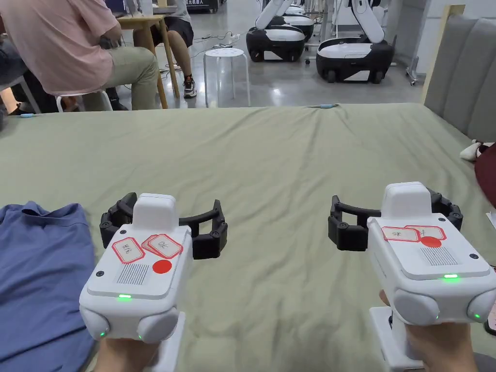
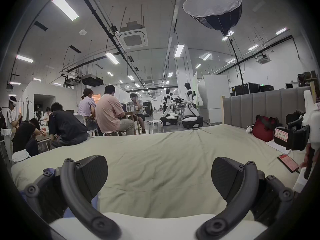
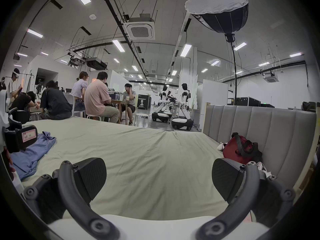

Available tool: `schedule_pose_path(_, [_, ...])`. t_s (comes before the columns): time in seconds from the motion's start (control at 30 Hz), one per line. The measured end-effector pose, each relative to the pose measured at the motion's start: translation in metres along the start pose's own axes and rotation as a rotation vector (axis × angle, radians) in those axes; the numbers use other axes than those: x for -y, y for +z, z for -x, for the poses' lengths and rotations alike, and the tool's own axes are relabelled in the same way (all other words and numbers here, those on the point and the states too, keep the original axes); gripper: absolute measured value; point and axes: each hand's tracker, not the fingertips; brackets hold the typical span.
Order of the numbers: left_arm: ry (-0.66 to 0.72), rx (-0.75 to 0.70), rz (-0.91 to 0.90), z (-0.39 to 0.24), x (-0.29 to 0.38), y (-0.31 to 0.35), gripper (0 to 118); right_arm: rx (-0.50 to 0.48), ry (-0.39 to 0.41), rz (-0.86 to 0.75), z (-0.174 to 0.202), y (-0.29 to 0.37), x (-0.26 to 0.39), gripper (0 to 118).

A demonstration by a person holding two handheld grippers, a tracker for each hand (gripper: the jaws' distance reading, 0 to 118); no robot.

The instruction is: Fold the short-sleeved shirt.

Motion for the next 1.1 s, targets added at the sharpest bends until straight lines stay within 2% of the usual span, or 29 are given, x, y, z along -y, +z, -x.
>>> schedule_pose_path(1.1, [-0.008,-0.027,0.01,-0.0056,0.0021,-0.0004,118,-0.035,0.012,-0.003,-0.0031,0.0048,0.0038,118])
